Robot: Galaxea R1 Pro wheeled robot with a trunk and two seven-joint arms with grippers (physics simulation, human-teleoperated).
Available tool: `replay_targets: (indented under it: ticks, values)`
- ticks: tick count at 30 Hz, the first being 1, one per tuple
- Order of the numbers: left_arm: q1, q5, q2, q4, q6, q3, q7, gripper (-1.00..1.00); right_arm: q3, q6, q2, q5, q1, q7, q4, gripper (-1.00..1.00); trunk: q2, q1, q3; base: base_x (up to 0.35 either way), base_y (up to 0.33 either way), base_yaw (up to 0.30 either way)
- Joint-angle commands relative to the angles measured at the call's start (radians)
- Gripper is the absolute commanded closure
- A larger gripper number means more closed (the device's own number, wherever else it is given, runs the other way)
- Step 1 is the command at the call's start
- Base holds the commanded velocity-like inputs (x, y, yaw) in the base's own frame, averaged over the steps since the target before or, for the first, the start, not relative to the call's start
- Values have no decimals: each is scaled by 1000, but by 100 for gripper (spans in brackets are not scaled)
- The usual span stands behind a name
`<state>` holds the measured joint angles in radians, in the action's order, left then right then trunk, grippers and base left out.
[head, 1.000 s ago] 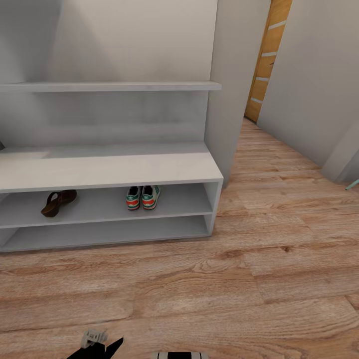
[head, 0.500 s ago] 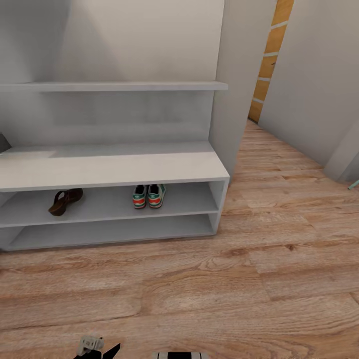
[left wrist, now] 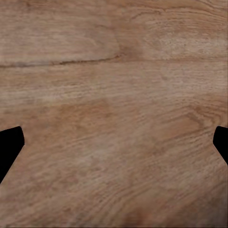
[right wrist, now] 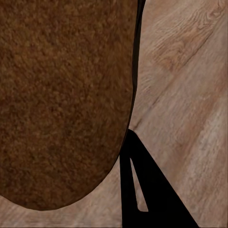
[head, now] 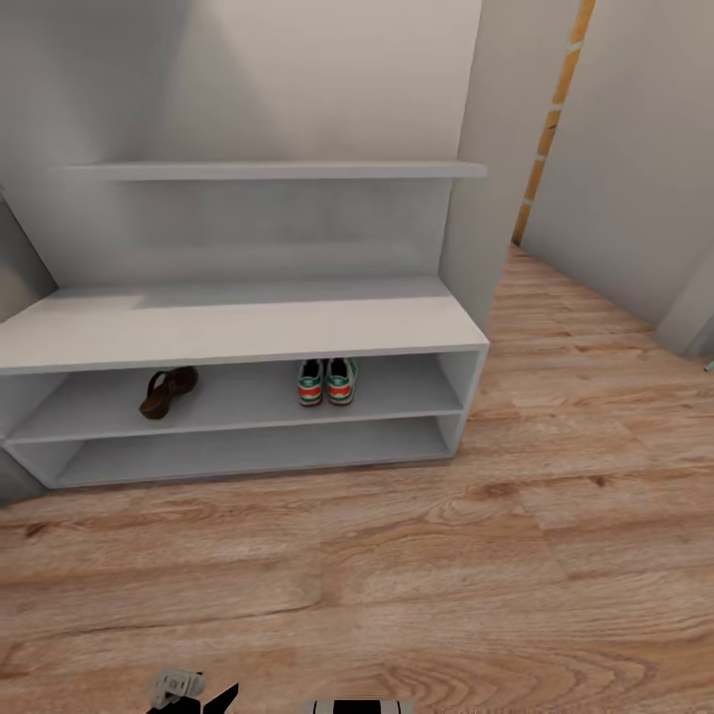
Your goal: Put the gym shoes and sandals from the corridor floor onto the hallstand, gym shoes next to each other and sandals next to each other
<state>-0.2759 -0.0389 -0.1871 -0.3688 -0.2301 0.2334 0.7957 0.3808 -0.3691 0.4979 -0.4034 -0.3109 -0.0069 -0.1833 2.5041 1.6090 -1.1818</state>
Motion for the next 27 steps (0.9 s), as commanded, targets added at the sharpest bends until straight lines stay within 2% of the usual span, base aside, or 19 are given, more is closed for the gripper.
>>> replay_targets:
  ticks: [1, 20, 27]
  values:
    - [-1, -2, 0, 2, -2, 3, 5, -100, -5, -4, 1, -10, 0, -1, 1, 100, 0, 0, -1, -156, 295, 0]
    - [0, -3, 0, 4, -2, 3, 5, -100, -6, -4, 1, -9, 0, -1, 2, 100, 0, 0, -1, -166, 293, 0]
    - [0, -4, -2, 4, -2, 4, 8, -100, -6, -4, 1, -9, 0, -1, 2, 100, 0, 0, -1, -38, 315, 0]
